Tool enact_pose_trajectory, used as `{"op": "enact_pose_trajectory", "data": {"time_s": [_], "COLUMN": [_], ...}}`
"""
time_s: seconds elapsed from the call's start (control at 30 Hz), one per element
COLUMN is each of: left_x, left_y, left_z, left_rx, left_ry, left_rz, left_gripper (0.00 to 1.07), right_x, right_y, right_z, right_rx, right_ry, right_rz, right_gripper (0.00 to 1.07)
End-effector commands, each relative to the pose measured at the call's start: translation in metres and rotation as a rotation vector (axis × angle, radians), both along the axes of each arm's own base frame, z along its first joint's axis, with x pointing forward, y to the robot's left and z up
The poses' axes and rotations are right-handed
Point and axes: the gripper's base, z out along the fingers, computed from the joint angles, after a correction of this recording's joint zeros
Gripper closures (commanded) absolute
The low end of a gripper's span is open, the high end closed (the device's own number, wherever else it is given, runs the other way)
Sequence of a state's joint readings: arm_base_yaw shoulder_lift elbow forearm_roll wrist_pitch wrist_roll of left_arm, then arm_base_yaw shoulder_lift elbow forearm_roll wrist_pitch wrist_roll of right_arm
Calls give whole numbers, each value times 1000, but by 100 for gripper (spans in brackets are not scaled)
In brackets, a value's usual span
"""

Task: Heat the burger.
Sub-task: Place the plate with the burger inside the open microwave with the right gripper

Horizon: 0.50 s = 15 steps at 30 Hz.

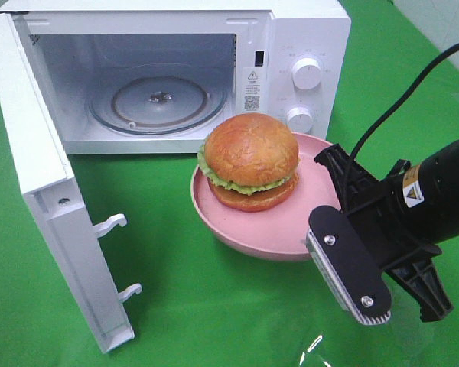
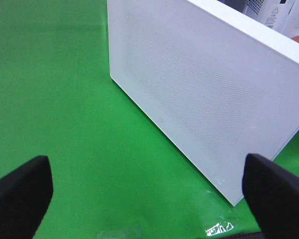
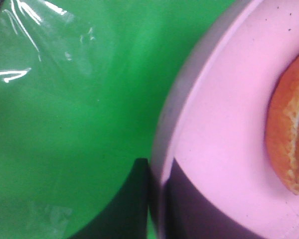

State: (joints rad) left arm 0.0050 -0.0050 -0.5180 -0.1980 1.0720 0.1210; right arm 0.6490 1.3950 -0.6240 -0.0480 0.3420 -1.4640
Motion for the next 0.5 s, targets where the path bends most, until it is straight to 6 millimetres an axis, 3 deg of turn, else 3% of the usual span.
{"op": "enact_pose_trajectory", "data": {"time_s": [0.03, 0.5], "left_x": [0, 0], "left_y": [-1, -1], "left_z": [-1, -1], "left_rx": [-9, -9], "left_ry": [-3, -3], "left_rz": [-4, -4], "left_gripper": [11, 11], "right_x": [12, 43], "right_y": [9, 36], "right_z": [12, 15], "right_rx": [46, 61], "right_ry": [-53, -48], "right_rz": [-10, -15], "right_gripper": [107, 107]}}
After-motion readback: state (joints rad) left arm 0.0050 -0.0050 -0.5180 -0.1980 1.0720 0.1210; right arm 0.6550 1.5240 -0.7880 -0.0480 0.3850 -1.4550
